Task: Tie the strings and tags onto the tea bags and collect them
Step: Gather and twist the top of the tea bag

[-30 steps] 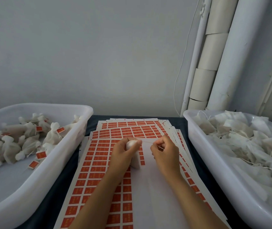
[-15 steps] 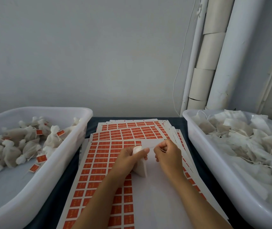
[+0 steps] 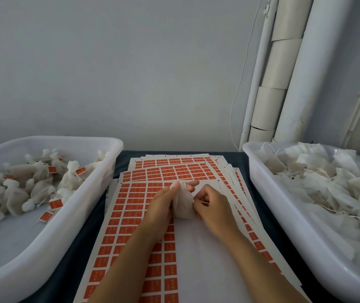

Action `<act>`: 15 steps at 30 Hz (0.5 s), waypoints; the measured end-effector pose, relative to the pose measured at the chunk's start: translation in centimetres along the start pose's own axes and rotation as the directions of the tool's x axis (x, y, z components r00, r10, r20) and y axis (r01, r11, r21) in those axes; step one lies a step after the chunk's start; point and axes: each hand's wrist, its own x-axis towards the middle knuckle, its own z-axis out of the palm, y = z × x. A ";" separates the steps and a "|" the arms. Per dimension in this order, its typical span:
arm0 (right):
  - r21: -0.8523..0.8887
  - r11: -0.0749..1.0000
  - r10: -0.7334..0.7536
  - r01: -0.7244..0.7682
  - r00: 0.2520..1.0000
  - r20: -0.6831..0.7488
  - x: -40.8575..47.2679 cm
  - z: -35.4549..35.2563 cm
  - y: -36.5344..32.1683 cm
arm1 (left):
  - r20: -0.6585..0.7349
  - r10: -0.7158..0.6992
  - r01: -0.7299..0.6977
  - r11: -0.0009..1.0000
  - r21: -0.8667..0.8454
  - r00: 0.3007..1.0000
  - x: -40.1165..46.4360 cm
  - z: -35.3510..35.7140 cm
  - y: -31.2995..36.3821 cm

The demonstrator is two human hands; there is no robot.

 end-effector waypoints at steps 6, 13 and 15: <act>0.060 0.998 -0.008 0.009 1.000 -0.019 -0.1 -0.2 -0.2 | -0.068 0.043 -0.041 0.999 0.027 0.997 0.3 -0.2 -0.8; 0.118 0.990 -0.062 0.074 0.993 -0.101 -0.3 -0.2 -0.7 | -0.107 0.106 -0.095 0.990 0.104 0.989 0.5 0.2 -1.3; 0.132 0.986 -0.082 0.097 0.990 -0.119 -0.4 -0.3 -0.8 | -0.091 0.121 -0.108 0.984 0.140 0.988 0.5 0.2 -1.1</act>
